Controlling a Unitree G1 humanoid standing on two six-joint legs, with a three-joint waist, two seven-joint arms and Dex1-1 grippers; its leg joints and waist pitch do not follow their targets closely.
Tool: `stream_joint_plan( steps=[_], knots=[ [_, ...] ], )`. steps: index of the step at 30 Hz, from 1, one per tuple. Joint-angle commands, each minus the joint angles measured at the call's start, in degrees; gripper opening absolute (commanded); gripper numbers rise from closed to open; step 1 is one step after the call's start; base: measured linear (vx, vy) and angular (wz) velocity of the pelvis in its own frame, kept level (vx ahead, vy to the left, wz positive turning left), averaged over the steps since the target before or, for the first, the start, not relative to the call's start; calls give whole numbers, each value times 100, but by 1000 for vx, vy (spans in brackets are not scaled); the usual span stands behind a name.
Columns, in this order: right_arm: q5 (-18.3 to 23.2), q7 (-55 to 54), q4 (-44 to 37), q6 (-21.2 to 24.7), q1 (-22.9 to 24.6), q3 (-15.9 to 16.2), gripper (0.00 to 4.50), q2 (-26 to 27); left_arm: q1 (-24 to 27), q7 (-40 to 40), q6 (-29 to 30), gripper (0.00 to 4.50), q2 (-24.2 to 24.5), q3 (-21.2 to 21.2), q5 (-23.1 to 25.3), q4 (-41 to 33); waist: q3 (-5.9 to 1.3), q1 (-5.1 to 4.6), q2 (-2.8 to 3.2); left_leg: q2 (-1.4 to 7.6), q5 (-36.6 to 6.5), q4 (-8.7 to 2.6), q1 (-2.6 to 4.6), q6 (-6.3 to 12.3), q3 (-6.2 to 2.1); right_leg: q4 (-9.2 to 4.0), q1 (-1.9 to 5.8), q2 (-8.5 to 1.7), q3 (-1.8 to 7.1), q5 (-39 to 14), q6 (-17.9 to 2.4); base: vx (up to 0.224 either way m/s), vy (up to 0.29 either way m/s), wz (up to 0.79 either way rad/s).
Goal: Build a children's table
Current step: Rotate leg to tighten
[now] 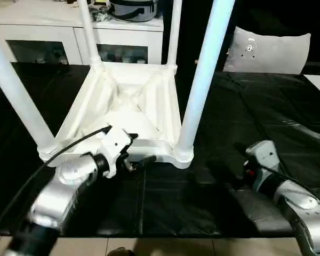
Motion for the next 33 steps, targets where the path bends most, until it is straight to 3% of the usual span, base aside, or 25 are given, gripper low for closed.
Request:
stream_joint_plan(
  steps=[1, 4, 5, 7, 8, 11, 12, 14, 15, 20, 22, 23, 24, 25, 26, 28, 32, 33],
  knots=[
    [74, 192, 49, -40, -43, 56, 450, -102, -126, -376, -89, 421, 95, -192, 92, 142, -222, -19, 30, 386, -3559, -631, 232, -595, -206, -567, -73, -282, 108, -2229, -780, 0, 0, 0],
    [64, 295, 76, -52, -76, 87, 450, -151, -260, -570, -213, 388, 193, -290, 172, 320, -226, 5, 15, 400, -3438, -624, 241, -545, -160, -560, -99, -298, 120, -2197, -831, 0, 0, 0],
    [42, 335, 105, -105, -96, 100, 450, -185, -382, -677, -318, 381, 234, -343, 237, 504, -219, 8, 39, 400, -3493, -625, 255, -555, -157, -573, -118, -290, 116, -2263, -830, 0, 0, 0],
    [24, 397, 162, -186, -119, 109, 450, -237, -679, -803, -544, 370, 224, -410, 364, 958, -227, 17, 30, 393, -3576, -604, 295, -570, -142, -585, -150, -287, 118, -2350, -826, 0, 0, 0],
    [9, 407, 188, -223, -125, 114, 450, -247, -797, -800, -625, 354, 184, -420, 413, 1140, -223, 12, -2, 398, -3581, -603, 293, -564, -140, -597, -142, -297, 113, -2381, -829, 0, 0, 0],
    [-5, 461, 230, -259, -131, 115, 450, -257, -1004, -858, -756, 337, 108, -425, 458, 1472, -219, 23, 9, 412, -3590, -611, 285, -566, -155, -588, -135, -318, 110, -2419, -858, 0, 0, 0],
    [-36, 518, 273, -299, -139, 131, 450, -266, -1170, -823, -913, 331, 41, -448, 545, 1748, -211, 10, -22, 407, -3608, -611, 267, -539, -148, -593, -139, -315, 100, -2523, -841, 0, 0, 0],
    [-48, 531, 291, -315, -142, 133, 450, -269, -1232, -805, -963, 316, 12, -457, 576, 1850, -225, 24, -8, 416, -3614, -594, 302, -553, -144, -605, -156, -338, 108, -2509, -859, 0, 0, 0],
    [-56, 550, 325, -342, -140, 133, 450, -274, -1337, -824, -1006, 306, -57, -478, 579, 2014, -213, 9, -26, 417, -3601, -605, 276, -534, -145, -606, -145, -327, 104, -2475, -863, 0, 0, 0],
    [-69, 574, 461, -456, -133, 179, 450, -277, -1649, -1176, -1211, 277, -340, -568, 527, 2565, -228, 28, -47, 419, -3510, -600, 280, -469, -107, -604, -149, -339, 102, -2361, -920, 0, 0, 0],
    [-81, 590, 501, -487, -125, 187, 450, -270, -1776, -1232, -1276, 255, -466, -594, 540, 2787, -238, 26, -65, 429, -3328, -610, 243, -395, -87, -582, -115, -349, 94, -2171, -967, 0, 0, 0],
    [-90, 598, 512, -499, -119, 190, 450, -268, -1854, -1255, -1321, 246, -524, -606, 559, 2932, -246, 37, -34, 430, -3281, -613, 240, -388, -83, -573, -109, -353, 96, -2097, -979, 0, 0, 0],
    [-92, 601, 516, -503, -117, 190, 450, -267, -1886, -1262, -1341, 243, -544, -612, 573, 2991, -248, 26, -76, 426, -3157, -611, 205, -334, -65, -569, -93, -359, 93, -2066, -960, 0, 0, 0],
    [-103, 615, 533, -530, -105, 194, 450, -264, -2043, -1311, -1459, 240, -636, -643, 647, 3300, -256, 28, -81, 430, -3072, -614, 193, -305, -61, -563, -79, -364, 92, -2033, -954, 0, 0, 0],
    [-104, 620, 533, -537, -95, 197, 450, -265, -2114, -1345, -1503, 233, -672, -665, 681, 3435, -275, 22, -50, 422, -2880, -612, 177, -263, -40, -540, -73, -349, 96, -1840, -973, 0, 0, 0],
    [-97, 639, 541, -558, -79, 207, 450, -273, -2220, -1459, -1591, 210, -721, -684, 722, 3661, -288, 41, -57, 435, -2578, -609, 160, -153, -10, -515, -53, -349, 95, -1369, -1076, 0, 0, 0],
    [-22, 707, 500, -573, -54, 211, 450, -281, -2345, -1518, -1769, 189, -744, -717, 838, 3985, -292, 51, -80, 434, -2459, -574, 163, -28, 19, -534, -49, -363, 96, -1527, -1100, 0, 0, 0],
    [53, 746, 430, -586, -29, 189, 450, -262, -2358, -1528, -1826, 176, -721, -735, 883, 4067, -301, 56, -56, 444, -2340, -568, 155, 30, 24, -526, -41, -362, 96, -1410, -1131, 0, 0, 0]
  ],
)
